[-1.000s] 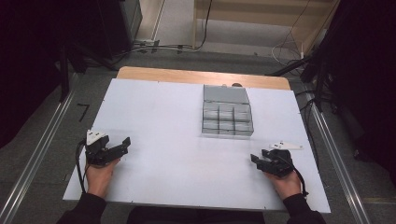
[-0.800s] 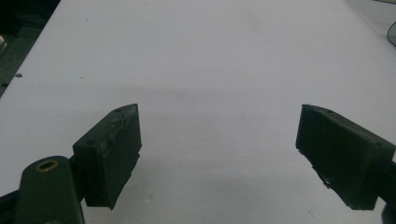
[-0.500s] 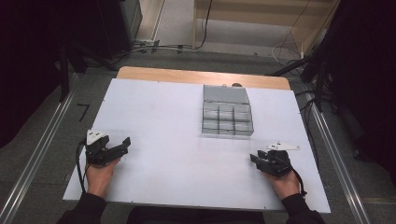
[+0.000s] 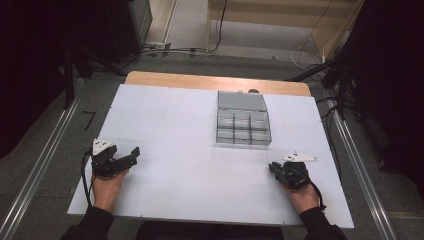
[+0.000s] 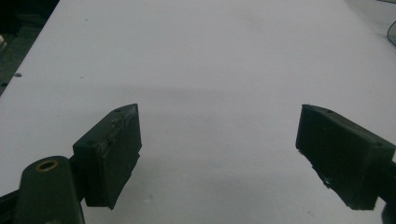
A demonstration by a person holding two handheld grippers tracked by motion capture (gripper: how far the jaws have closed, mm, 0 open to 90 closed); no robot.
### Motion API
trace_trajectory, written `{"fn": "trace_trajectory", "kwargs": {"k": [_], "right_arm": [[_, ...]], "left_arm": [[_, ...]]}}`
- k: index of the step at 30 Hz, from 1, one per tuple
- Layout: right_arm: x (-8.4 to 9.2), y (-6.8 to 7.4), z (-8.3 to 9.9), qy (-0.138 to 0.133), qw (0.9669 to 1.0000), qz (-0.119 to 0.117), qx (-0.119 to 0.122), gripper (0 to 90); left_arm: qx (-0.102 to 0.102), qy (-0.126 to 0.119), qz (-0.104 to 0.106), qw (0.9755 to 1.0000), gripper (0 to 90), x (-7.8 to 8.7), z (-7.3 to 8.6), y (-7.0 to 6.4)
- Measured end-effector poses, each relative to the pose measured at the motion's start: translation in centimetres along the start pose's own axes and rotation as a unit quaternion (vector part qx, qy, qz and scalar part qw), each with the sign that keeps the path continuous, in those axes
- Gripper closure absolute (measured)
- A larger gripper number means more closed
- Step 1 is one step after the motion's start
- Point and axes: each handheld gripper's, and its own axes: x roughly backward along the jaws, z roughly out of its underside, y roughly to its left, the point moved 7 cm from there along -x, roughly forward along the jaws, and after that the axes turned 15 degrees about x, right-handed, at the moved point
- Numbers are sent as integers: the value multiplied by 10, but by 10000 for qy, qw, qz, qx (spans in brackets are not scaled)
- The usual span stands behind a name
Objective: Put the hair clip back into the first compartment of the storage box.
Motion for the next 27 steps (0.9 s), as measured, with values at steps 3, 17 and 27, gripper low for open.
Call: {"fn": "trace_trajectory", "kwargs": {"k": [3, 17, 27], "right_arm": [[1, 0, -3, -68, 10000, -8, -26, 777], [7, -4, -22, -347, 9993, -102, -113, 779], [7, -4, -39, -479, 9987, -143, -113, 779]], "left_arm": [[1, -1, 1, 10000, 150, 0, 0, 0], [-5, 12, 4, 10000, 150, 0, 0, 0], [-11, 34, 9, 10000, 150, -1, 1, 0]]}}
